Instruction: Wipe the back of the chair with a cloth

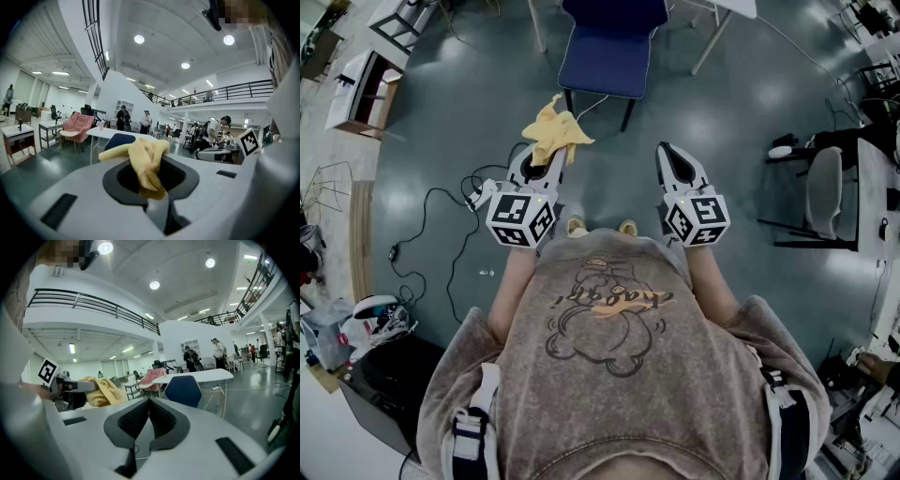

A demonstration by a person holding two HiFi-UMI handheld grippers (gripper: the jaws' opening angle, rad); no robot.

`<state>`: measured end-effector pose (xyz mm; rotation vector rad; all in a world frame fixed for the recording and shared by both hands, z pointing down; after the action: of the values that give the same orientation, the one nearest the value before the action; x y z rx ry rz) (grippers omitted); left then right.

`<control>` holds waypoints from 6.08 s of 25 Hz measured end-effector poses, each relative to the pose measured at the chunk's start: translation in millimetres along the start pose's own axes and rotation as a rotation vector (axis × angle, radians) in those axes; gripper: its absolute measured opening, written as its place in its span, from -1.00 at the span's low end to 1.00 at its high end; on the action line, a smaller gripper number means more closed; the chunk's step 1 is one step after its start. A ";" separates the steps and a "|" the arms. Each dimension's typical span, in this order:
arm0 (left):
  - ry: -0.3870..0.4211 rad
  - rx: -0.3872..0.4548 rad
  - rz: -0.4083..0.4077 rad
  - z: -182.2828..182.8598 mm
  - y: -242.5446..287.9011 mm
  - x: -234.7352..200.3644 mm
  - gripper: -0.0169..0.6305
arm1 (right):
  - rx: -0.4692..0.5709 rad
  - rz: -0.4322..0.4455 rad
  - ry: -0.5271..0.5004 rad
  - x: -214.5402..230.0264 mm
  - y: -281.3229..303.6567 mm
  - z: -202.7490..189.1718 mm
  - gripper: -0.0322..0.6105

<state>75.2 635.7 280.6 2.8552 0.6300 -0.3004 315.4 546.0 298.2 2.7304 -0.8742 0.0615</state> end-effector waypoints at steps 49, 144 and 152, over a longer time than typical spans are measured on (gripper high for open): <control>-0.009 -0.022 -0.063 82.8 214.6 -238.7 -0.70 | -0.026 -0.092 0.101 60.2 289.8 50.9 -0.82; -0.069 -0.419 -0.109 14.2 640.0 -592.8 -0.70 | -0.132 -0.250 0.130 193.3 625.3 102.3 -0.81; -0.083 -0.409 -0.112 12.8 648.9 -586.3 -0.71 | -0.158 -0.281 0.150 197.8 614.6 89.9 -0.82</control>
<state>-166.9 -173.6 507.3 2.4113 0.7402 -0.2702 119.4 -69.4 386.5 2.6308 -0.4304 0.1333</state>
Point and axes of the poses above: the fingertips, and each gripper's own axes: y forward along the fingers, x to its right, z out of its top, the point moved 6 cm from there along -y, backward along the fingers, and after that the axes turned 15 degrees about -z, right-handed, at the moved point
